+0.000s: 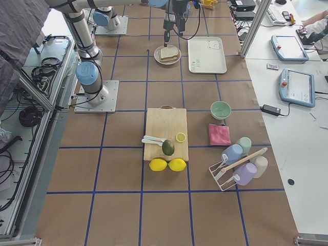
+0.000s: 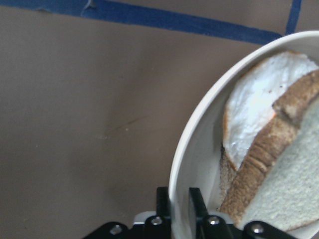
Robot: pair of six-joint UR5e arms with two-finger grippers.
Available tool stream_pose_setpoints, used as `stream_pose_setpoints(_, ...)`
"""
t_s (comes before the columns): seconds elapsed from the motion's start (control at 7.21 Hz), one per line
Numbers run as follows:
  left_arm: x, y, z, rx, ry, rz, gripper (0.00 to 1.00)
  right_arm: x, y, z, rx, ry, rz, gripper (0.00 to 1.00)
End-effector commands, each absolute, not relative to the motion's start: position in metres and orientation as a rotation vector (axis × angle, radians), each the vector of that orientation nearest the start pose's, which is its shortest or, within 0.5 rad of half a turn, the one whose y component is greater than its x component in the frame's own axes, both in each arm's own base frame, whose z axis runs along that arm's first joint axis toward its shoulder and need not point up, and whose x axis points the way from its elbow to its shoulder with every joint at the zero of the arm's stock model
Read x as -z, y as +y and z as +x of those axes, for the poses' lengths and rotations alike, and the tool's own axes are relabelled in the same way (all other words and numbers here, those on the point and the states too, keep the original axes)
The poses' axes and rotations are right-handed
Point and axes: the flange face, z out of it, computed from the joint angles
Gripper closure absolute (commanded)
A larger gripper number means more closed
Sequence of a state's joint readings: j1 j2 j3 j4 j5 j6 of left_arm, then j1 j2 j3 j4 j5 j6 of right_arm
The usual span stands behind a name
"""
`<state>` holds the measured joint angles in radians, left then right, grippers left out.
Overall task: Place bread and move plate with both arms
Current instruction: 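Grip the plate rim with the left gripper and slide it onto the tray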
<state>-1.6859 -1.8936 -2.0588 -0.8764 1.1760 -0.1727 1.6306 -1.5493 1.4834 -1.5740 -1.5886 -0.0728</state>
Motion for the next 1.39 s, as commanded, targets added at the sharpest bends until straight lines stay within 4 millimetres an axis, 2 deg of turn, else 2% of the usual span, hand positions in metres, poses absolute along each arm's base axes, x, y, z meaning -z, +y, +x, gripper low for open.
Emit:
stream_pose_setpoints(0.0,-0.191,-0.481,-0.211,-0.212,3.520,-0.140,1.00,-0.521,-0.499,0.161,0.114,3.153,-0.207,0.00)
stream_pose_setpoints(0.28,-0.211,-0.496,-0.190,-0.159,3.635,-0.282,1.00,-0.521,-0.498,0.161,0.111,3.152,-0.205,0.00)
stream_pose_setpoints(0.42,-0.219,-0.511,-0.177,-0.124,3.637,-0.339,1.00,-0.520,-0.498,0.162,0.109,3.152,-0.207,0.00)
stream_pose_setpoints(0.69,-0.236,-0.561,-0.174,-0.080,3.617,-0.440,1.00,-0.520,-0.498,0.162,0.111,3.152,-0.207,0.00)
stream_pose_setpoints(0.83,-0.244,-0.590,-0.172,-0.112,3.595,-0.449,1.00,-0.520,-0.499,0.161,0.109,3.152,-0.207,0.00)
stream_pose_setpoints(1.11,-0.245,-0.650,-0.168,-0.115,3.561,-0.448,1.00,-0.520,-0.499,0.161,0.109,3.150,-0.207,0.00)
stream_pose_setpoints(1.25,-0.236,-0.673,-0.168,-0.113,3.560,-0.450,1.00,-0.520,-0.499,0.161,0.111,3.152,-0.207,0.00)
